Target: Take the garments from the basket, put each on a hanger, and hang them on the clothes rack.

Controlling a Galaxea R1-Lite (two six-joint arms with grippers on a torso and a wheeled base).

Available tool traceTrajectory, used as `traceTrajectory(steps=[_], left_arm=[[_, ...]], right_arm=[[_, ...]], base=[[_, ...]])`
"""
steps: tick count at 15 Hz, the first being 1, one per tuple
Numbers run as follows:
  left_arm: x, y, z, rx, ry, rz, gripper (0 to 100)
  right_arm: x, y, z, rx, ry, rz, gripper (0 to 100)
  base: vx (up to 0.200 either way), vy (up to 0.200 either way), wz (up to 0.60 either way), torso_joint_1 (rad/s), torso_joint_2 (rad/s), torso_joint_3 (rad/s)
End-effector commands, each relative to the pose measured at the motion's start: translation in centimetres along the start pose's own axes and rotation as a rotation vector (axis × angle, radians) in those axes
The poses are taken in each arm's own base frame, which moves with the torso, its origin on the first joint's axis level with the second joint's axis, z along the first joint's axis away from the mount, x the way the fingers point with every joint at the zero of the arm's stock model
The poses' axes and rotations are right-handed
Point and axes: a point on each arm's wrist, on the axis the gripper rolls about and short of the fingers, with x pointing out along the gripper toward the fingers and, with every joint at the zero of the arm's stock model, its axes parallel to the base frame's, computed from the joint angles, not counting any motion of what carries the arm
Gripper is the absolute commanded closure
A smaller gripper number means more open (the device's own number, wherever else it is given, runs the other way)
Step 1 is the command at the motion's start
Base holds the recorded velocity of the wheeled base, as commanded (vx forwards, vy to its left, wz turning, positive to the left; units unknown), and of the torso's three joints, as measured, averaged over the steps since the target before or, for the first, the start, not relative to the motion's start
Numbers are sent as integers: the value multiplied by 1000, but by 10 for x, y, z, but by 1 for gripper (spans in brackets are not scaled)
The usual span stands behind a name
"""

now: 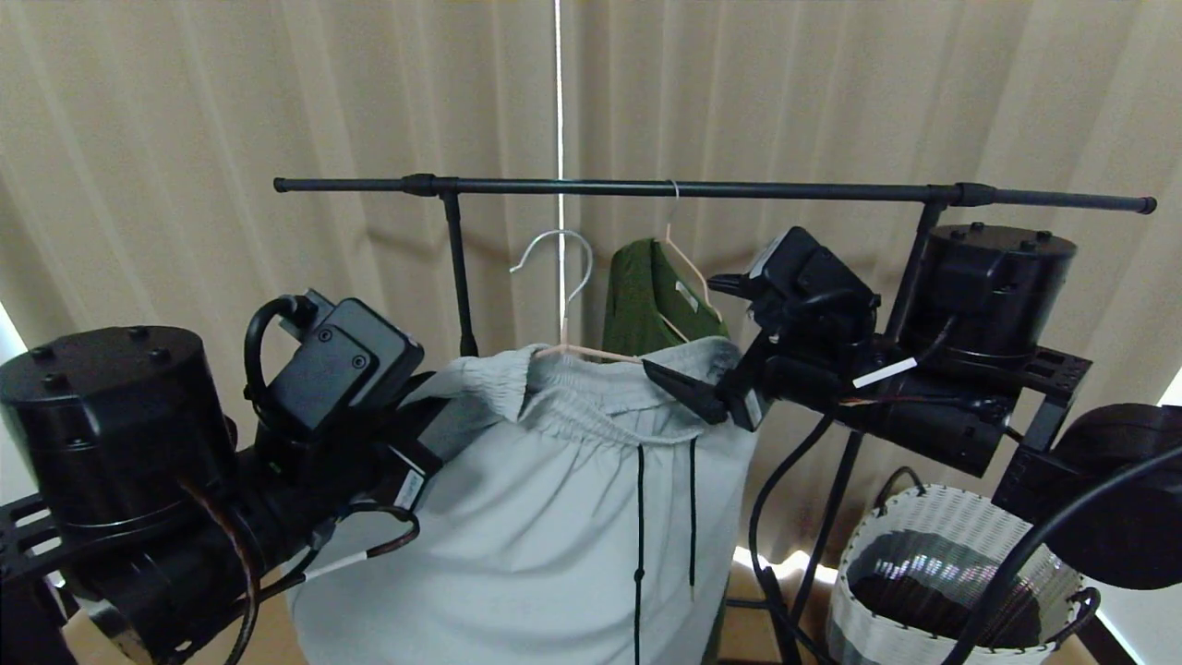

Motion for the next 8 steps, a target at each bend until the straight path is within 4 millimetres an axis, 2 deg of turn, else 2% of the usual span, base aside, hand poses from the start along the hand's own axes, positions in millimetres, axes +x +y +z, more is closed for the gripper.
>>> traceTrajectory(steps=[1, 8], left_arm=[[-2, -4, -2, 3, -17, -30, 100], [-3, -3, 2, -9, -83, -47, 100]], right_arm=[[11, 3, -12, -19, 37, 13, 0], [13, 6, -15, -29, 43, 20, 0]], base=[[0, 0, 0, 0, 0, 0], [0, 0, 0, 0, 0, 0]])
